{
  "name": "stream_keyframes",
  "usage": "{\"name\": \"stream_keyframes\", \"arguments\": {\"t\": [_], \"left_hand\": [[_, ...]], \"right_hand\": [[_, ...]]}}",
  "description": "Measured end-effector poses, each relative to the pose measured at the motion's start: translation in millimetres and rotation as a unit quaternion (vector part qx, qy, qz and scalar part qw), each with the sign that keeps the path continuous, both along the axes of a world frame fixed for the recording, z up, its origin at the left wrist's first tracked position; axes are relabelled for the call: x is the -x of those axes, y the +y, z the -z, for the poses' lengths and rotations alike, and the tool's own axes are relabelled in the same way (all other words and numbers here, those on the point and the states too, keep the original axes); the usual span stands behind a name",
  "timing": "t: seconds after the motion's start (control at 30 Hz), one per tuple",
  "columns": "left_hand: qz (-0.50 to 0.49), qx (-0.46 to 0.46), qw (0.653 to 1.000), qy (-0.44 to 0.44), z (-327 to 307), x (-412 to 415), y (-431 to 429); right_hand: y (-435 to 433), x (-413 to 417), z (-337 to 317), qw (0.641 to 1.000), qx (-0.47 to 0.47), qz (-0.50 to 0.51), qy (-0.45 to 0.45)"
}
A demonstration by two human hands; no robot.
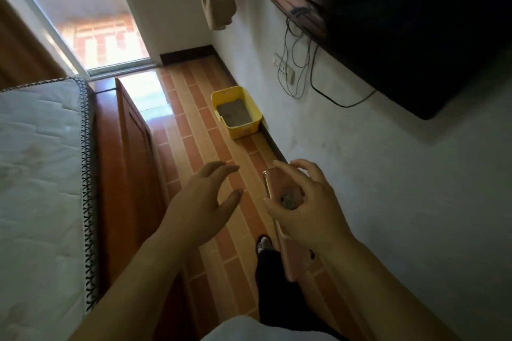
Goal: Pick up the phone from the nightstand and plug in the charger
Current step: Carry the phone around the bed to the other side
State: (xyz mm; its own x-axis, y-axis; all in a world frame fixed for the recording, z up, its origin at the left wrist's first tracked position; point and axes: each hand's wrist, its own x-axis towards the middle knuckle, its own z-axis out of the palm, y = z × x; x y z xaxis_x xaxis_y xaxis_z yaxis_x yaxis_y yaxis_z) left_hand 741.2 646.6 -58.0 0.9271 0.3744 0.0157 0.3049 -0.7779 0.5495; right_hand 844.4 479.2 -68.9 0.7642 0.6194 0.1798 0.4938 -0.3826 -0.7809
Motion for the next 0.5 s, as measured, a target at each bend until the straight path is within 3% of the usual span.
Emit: {"name": "stream_keyframes", "arguments": {"t": [0.3,0.5], "left_hand": [[-0.063,-0.007,0.998,0.002,-1.4,-138.6,138.1],[-0.149,0.015,0.989,-0.002,-2.7,-175.0,229.5]], "right_hand": [[159.6,-160.9,-8.9,0.996,-0.027,-0.083,0.007],[269.4,-221.6,-3.9,0.99,-0.008,-0.135,0.024]]}}
